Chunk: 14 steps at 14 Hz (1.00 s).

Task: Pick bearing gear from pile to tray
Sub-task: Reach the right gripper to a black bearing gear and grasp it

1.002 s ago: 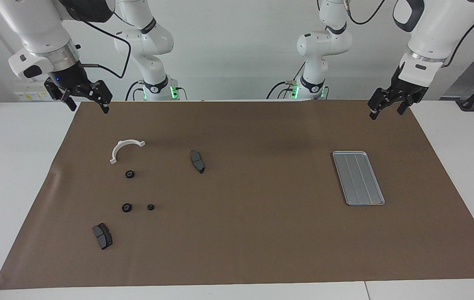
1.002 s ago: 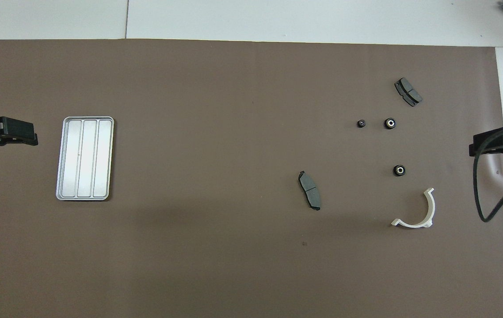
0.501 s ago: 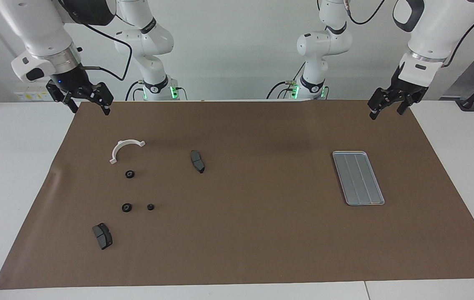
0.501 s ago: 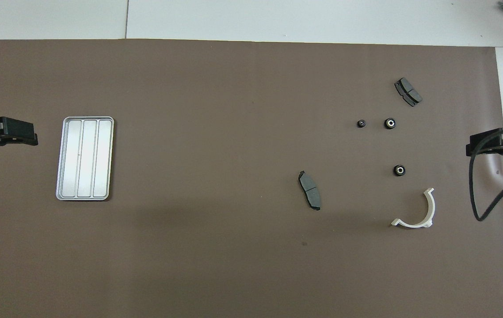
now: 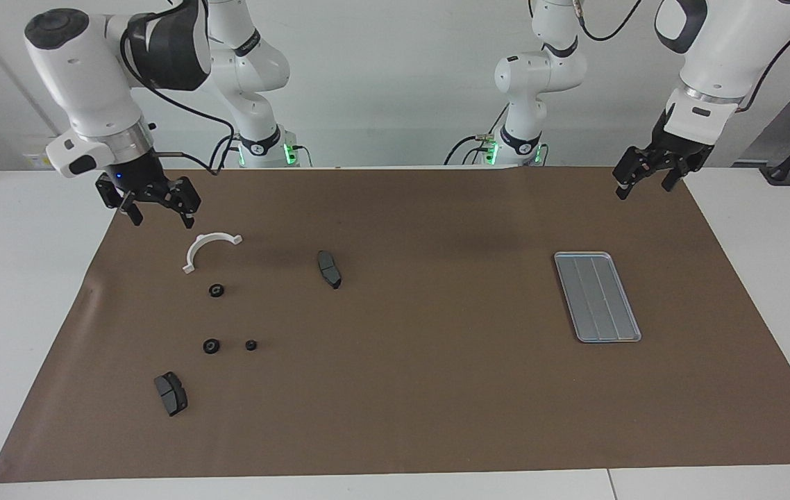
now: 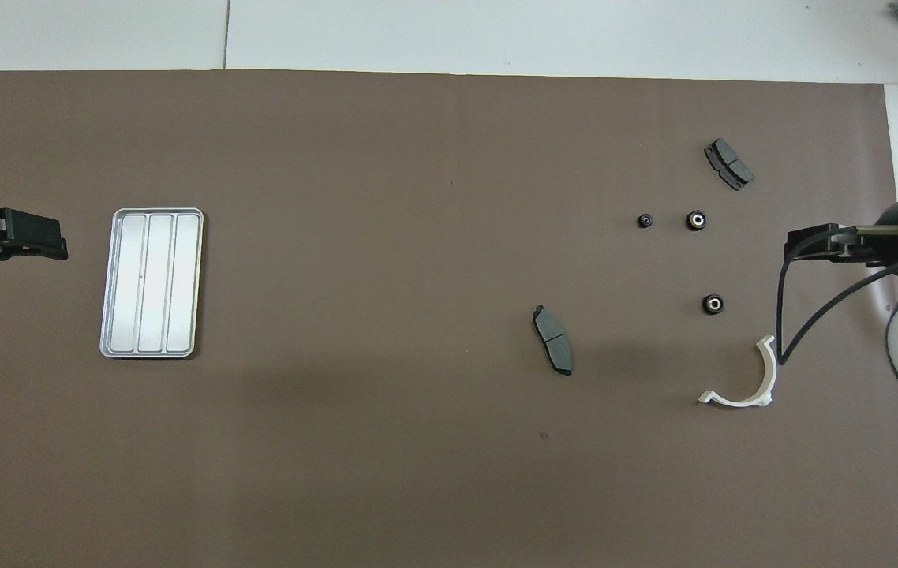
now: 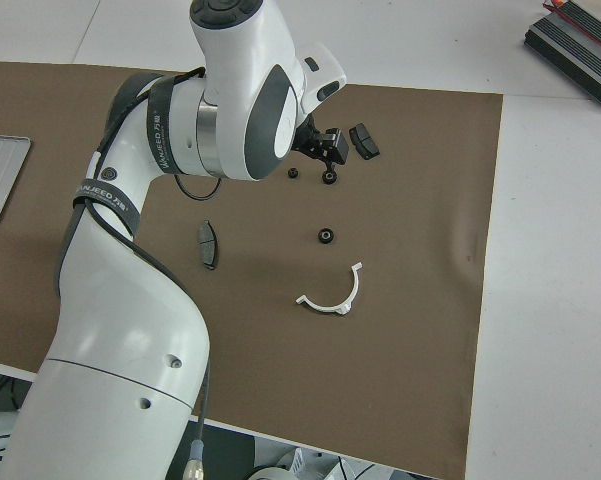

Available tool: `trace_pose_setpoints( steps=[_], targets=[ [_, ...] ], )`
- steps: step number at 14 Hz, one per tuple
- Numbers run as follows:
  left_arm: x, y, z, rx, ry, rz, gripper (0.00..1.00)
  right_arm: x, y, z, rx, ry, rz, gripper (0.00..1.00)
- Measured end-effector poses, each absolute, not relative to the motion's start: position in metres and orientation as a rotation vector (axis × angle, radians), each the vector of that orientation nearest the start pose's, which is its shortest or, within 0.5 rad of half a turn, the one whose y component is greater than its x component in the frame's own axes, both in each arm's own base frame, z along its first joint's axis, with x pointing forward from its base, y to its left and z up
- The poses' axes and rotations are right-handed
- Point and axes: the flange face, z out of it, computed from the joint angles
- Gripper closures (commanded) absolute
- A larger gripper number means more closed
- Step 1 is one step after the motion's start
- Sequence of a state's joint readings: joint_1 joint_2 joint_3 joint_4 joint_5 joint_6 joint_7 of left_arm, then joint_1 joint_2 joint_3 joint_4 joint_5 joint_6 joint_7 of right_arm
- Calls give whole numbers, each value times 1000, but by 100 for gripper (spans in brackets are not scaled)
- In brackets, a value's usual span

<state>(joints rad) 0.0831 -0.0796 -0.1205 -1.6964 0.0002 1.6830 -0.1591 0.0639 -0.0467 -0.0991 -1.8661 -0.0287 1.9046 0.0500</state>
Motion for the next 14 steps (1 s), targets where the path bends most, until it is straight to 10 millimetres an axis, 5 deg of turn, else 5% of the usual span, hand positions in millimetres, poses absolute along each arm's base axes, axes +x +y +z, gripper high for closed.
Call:
trace_pose_setpoints(
  steps=[7, 12, 14],
  targets=[
    [539, -23, 618, -3131, -191, -104, 0, 587, -19, 407, -3179, -80, -67, 0],
    [539, -23, 618, -3131, -191, -104, 0, 565, -22, 332, -3178, -150, -91, 0],
    [539, -23, 618, -3131, -191, -104, 0, 559, -21, 317, -3178, -153, -86, 0]
  ],
)
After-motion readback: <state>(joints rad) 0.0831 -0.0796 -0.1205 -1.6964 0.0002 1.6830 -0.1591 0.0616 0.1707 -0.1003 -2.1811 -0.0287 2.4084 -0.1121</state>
